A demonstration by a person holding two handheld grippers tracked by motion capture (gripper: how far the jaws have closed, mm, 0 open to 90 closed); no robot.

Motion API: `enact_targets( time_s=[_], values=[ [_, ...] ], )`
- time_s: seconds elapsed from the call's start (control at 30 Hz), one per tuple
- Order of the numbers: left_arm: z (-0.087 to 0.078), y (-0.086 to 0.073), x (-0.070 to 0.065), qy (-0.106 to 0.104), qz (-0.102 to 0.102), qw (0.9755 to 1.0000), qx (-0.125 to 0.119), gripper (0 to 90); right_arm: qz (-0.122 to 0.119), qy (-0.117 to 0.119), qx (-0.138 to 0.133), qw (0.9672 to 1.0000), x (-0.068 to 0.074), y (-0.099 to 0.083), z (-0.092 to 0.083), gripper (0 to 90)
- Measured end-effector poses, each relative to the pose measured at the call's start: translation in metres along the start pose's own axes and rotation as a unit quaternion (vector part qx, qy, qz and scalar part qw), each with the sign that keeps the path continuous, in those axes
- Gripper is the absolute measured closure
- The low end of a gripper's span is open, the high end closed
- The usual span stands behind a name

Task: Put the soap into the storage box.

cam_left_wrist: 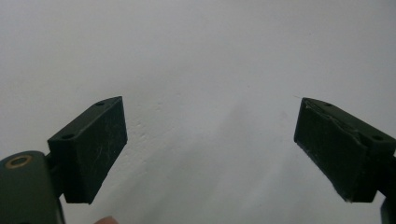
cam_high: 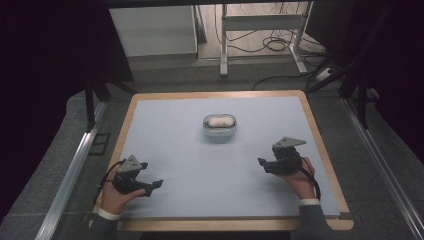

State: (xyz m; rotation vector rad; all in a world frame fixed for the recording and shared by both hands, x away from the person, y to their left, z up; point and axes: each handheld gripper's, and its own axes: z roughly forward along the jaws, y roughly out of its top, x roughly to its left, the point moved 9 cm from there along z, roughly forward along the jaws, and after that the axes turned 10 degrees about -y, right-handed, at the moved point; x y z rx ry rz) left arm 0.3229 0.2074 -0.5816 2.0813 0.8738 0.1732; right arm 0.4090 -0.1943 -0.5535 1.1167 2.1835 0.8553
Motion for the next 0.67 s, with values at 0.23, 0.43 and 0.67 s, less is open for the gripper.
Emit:
enact_targets(
  time_s=[0.23, 0.43, 0.67],
  values=[
    [0.000, 0.001, 0.000, 0.000, 0.002, 1.0000, -0.001, 9.9, 0.016, -0.010, 0.013, 0.9997, -0.011, -0.022, -0.006, 27.8],
    [0.000, 0.000, 0.000, -0.001, 0.002, 1.0000, 0.000, 9.9, 0.021, -0.017, 0.003, 0.9996, -0.016, -0.023, -0.009, 27.3],
    [0.000, 0.001, 0.000, -0.001, 0.002, 1.0000, 0.000, 9.9, 0.017, -0.029, 0.008, 0.9994, -0.015, -0.025, -0.004, 23.4]
  ],
)
